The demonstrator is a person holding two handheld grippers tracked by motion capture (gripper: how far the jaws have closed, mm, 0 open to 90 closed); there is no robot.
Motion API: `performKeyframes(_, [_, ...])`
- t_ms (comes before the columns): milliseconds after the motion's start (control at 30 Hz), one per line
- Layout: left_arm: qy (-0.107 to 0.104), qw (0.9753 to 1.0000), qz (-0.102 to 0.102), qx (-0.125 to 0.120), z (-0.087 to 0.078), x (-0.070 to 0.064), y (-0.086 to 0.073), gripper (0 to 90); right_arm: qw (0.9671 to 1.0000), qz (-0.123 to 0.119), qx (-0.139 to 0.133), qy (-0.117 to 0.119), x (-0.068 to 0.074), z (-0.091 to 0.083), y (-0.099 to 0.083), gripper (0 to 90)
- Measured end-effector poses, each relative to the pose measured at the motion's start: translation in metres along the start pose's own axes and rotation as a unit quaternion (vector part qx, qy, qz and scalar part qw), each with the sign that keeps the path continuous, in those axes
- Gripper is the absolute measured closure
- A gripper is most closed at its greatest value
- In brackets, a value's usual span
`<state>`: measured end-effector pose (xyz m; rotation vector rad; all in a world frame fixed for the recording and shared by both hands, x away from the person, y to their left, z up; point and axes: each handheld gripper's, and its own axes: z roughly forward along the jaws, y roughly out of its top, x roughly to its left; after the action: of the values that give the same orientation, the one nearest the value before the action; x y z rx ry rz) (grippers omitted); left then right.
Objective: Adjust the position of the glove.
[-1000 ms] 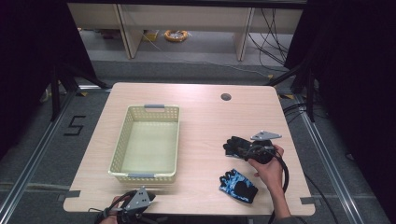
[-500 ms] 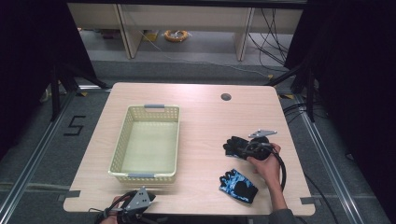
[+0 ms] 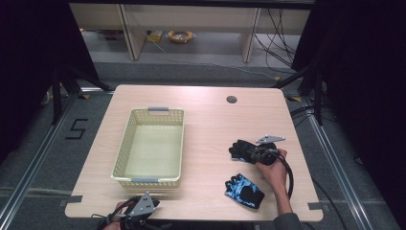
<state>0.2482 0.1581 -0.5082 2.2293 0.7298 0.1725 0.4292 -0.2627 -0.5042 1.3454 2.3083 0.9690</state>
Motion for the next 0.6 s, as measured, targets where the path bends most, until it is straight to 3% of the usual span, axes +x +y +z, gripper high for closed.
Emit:
performKeyframes(100, [-0.001, 0.9999, 0.015, 0.001, -0.001, 0.000, 0.000, 16.6, 0.9998, -0.017, -0.004, -0.006, -0.001, 0.001, -0.001, 88.2])
performKeyframes(133, [-0.003, 1.0000, 0.003, -0.003, 0.000, -0.001, 0.000, 16.7, 0.9998, -0.018, -0.009, -0.005, -0.001, 0.000, -0.001, 88.4])
performKeyframes(167, [-0.003, 1.0000, 0.000, -0.002, 0.000, -0.001, 0.000, 16.7, 0.9999, -0.011, -0.009, -0.002, -0.001, -0.001, -0.001, 88.6])
performKeyframes(267, [-0.003, 1.0000, -0.001, -0.004, 0.000, -0.001, 0.000, 16.8, 0.9996, -0.022, -0.013, -0.008, -0.002, -0.006, 0.002, 88.8])
performKeyframes(333, [-0.002, 1.0000, 0.001, 0.001, -0.001, 0.000, 0.000, 16.8, 0.9983, -0.042, -0.039, -0.015, -0.003, -0.011, 0.005, 88.8])
performKeyframes(400, [-0.001, 1.0000, -0.001, -0.001, 0.000, 0.000, 0.000, 16.8, 0.9983, -0.036, -0.044, -0.011, -0.001, -0.019, 0.010, 88.8])
performKeyframes(433, [-0.002, 1.0000, -0.001, -0.002, 0.000, -0.001, 0.000, 16.8, 0.9975, -0.039, -0.059, -0.011, 0.000, -0.021, 0.011, 88.9])
performKeyframes(500, [-0.002, 0.9999, 0.014, 0.003, -0.001, 0.001, 0.001, 16.8, 0.9970, -0.044, -0.062, -0.012, 0.002, -0.027, 0.015, 88.8])
performKeyframes(533, [-0.002, 0.9999, 0.014, 0.002, -0.001, 0.001, 0.001, 16.8, 0.9962, -0.051, -0.070, -0.011, 0.001, -0.029, 0.017, 88.9])
performKeyframes(567, [-0.004, 1.0000, 0.009, -0.002, -0.001, 0.000, 0.001, 16.8, 0.9968, -0.030, -0.073, -0.007, 0.005, -0.033, 0.018, 88.9])
performKeyframes(600, [-0.004, 1.0000, 0.004, -0.007, 0.000, -0.001, 0.000, 16.8, 0.9953, -0.044, -0.086, -0.007, 0.004, -0.035, 0.020, 88.9])
